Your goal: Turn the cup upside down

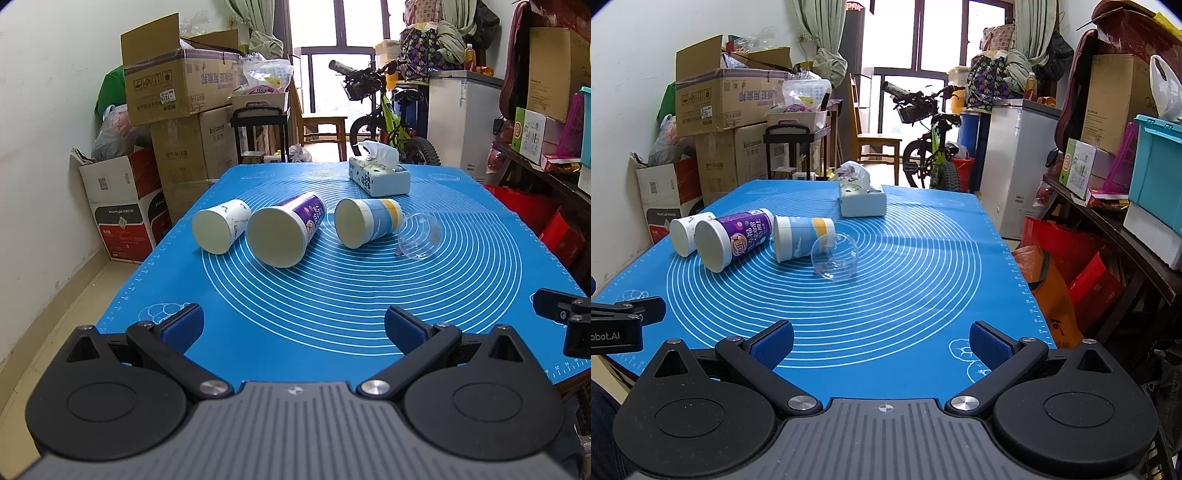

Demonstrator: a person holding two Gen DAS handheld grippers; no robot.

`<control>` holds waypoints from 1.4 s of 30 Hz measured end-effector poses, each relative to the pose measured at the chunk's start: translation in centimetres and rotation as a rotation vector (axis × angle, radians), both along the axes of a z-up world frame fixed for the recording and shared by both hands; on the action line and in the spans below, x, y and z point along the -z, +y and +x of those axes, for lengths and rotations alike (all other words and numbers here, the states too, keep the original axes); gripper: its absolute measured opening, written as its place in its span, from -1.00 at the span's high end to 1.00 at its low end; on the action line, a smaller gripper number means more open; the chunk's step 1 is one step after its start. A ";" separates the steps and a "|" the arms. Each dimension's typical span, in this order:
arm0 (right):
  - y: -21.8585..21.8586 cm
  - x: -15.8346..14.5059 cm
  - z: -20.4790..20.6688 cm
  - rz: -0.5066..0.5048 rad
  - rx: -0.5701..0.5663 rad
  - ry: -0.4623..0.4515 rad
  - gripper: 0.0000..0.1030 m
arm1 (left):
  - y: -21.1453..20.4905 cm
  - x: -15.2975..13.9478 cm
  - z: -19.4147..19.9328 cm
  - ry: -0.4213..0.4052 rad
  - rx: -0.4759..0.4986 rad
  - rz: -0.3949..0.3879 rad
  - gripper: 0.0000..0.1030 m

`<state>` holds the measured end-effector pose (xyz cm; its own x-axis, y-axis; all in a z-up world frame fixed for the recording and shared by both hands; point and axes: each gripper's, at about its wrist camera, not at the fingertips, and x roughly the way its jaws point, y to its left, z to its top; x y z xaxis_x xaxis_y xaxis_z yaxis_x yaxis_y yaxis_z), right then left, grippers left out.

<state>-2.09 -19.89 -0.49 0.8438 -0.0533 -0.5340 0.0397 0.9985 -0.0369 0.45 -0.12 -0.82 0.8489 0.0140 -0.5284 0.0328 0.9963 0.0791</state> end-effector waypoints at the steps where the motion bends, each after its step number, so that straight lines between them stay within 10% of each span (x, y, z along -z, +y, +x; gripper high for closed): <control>1: 0.0 0.0 0.0 0.000 0.000 0.001 -0.95 | 0.0 0.0 0.0 -0.002 0.002 0.001 -0.99; 42: 0.1 0.2 0.0 -0.004 -0.008 -0.001 -0.95 | -0.7 0.3 0.1 0.002 0.016 0.009 -0.99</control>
